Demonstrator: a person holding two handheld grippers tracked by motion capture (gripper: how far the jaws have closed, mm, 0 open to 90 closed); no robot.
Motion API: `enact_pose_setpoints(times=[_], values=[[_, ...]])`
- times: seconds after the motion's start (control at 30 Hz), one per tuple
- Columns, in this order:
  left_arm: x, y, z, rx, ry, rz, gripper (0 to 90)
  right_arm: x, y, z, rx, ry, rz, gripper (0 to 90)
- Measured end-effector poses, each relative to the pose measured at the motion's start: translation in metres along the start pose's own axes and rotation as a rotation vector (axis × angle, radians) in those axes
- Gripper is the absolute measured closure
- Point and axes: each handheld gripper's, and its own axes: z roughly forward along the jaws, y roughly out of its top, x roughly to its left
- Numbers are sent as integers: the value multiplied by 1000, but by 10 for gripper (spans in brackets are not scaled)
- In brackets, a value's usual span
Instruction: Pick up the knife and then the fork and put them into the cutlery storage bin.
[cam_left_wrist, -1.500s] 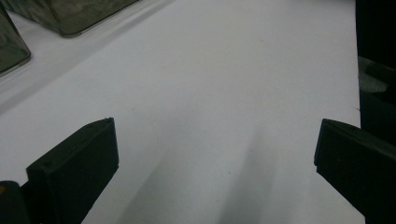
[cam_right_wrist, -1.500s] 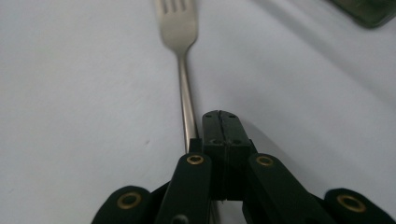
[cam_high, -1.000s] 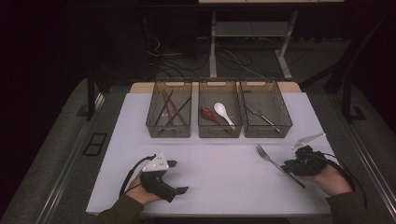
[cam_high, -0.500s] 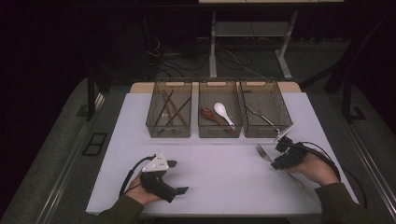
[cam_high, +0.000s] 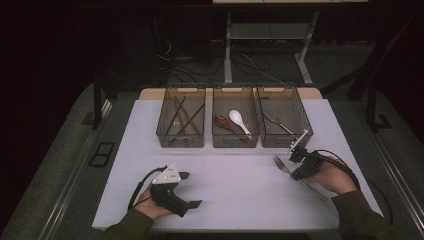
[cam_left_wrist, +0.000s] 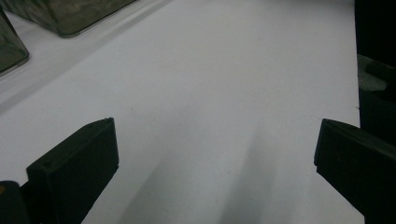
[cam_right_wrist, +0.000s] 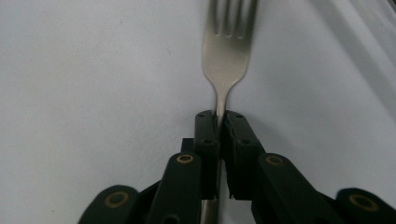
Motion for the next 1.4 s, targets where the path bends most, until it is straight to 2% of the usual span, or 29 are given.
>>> enact_pose_setpoints(times=[0.2,0.53,0.97,1.13,1.27,1.4], values=[[0,0,0,0,-1,0,0,1,-1,0,-8,-6,-8,855],[0,0,0,0,-2,0,0,-2,-8,-4,-64,0,-17,856],[1,0,0,-1,-2,2,0,-10,-19,-18,-220,5,25,856],[0,0,-1,-1,-2,2,0,-14,-25,-24,-295,5,56,856],[1,0,0,-1,-2,2,0,-17,-28,-30,-361,-18,71,857],[0,0,0,-1,-2,2,0,-19,-32,-34,-422,-19,88,857]])
